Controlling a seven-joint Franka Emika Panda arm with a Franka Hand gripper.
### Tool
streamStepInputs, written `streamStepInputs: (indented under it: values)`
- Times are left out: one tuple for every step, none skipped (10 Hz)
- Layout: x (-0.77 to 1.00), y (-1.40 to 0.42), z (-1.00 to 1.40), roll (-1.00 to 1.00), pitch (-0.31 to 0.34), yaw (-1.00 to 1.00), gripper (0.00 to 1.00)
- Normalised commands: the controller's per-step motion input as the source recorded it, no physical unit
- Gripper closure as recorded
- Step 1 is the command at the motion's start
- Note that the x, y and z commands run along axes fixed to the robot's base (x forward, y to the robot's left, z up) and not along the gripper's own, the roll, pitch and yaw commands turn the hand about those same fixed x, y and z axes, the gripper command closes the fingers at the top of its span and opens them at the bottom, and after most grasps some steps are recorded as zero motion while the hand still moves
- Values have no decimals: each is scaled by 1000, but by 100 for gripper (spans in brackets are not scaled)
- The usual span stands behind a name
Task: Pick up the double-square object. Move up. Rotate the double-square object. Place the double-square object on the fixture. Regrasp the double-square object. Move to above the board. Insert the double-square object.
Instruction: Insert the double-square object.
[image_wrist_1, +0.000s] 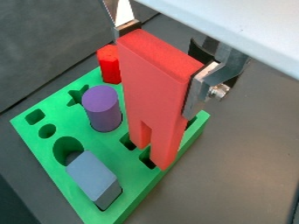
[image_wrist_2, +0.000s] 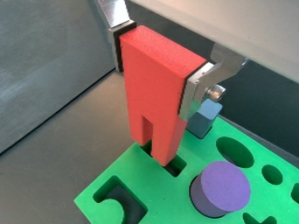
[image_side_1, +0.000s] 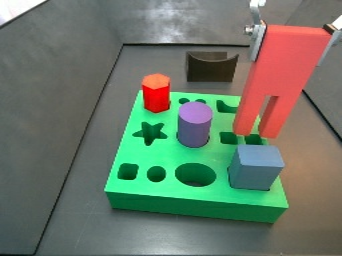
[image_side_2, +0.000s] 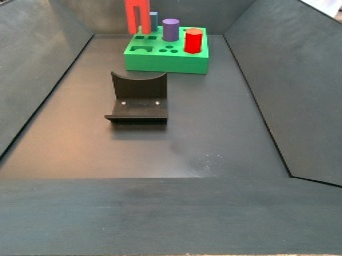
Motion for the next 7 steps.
streamStepInputs:
  values:
    - [-86, -94, -103, 139, 0, 171, 100]
    - [-174, -54, -109, 154, 0, 231, 100]
    - [-83, 0, -137, 83, 0, 174, 100]
    - [-9, 0, -131, 0, 0, 80, 100]
    - [0, 23, -83, 0, 0, 0, 100]
    - [0, 0, -80, 0, 0, 0, 100]
    - [0, 0, -60, 0, 0, 0, 100]
